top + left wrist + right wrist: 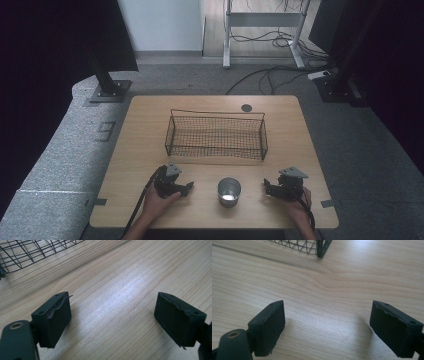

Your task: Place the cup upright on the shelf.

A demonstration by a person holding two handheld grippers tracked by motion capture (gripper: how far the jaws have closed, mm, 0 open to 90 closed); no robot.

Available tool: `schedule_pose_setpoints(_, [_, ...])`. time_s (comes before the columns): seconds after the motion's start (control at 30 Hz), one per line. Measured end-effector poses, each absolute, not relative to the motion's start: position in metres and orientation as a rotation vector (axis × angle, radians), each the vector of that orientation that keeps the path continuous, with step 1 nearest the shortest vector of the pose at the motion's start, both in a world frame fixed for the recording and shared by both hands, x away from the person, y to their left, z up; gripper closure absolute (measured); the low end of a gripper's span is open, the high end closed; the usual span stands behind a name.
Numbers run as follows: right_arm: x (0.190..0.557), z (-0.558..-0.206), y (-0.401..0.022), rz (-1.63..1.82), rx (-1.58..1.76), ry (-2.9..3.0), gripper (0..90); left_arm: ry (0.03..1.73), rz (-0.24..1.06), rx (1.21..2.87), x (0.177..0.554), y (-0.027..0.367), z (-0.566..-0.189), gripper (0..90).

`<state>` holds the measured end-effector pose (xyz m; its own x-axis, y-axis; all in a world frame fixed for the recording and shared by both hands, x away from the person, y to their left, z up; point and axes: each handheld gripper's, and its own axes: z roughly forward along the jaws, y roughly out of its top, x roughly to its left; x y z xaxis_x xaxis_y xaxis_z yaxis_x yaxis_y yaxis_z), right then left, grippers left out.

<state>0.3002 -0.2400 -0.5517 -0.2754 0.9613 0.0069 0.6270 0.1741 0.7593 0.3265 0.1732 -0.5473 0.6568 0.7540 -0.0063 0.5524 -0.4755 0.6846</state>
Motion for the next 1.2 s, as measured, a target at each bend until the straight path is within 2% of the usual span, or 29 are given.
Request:
schedule_pose_setpoints(0.47, [0.283, -0.529, -0.242, 1.095, 1.445, 1.916, 14.3, 1.007, 0.391, 2.205, 0.327, 0.173, -0.547, 13.9])
schedule_pose_setpoints(1.2, [0.257, -0.493, -0.219, 1.285, 1.297, 1.937, 14.9, 1.007, 0.392, 2.205, 0.326, 0.173, -0.547, 13.9])
